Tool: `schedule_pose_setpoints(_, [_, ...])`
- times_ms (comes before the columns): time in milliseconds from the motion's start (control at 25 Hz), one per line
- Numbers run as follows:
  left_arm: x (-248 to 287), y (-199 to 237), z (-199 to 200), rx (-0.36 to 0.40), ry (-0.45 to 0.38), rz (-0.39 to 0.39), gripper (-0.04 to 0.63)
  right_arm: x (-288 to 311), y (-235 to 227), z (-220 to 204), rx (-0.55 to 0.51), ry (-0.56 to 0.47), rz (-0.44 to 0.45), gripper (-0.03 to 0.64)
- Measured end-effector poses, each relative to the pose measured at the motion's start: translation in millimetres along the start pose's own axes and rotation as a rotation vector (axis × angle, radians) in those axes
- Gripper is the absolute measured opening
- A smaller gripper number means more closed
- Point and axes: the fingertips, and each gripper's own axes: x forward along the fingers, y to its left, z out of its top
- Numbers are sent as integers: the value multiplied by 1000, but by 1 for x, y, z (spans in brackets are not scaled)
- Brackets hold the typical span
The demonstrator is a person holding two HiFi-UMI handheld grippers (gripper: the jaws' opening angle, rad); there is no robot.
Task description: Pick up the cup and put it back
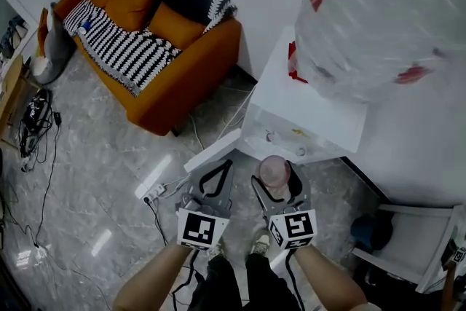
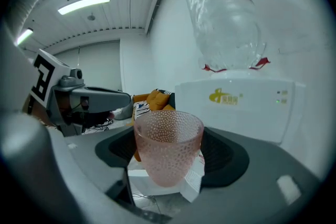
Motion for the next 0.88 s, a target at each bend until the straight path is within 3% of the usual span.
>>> schedule_pose_setpoints(280, [40,10,-68,24,59,-28,3,56,-30,-73,-2,60,-29,377])
schedule_pose_setpoints(440, [61,18,-99,-39,84,-28,3,85,-37,-109,-53,111,-13,379])
schedule_pose_setpoints(680, [82,24,-133,-58,94,-16,2,120,-44,-143,-108,111,18,379])
schedule_pose_setpoints(880, [91,29,-157,-71,109,-13,3,143,-66,-161,-112,104,-38,379])
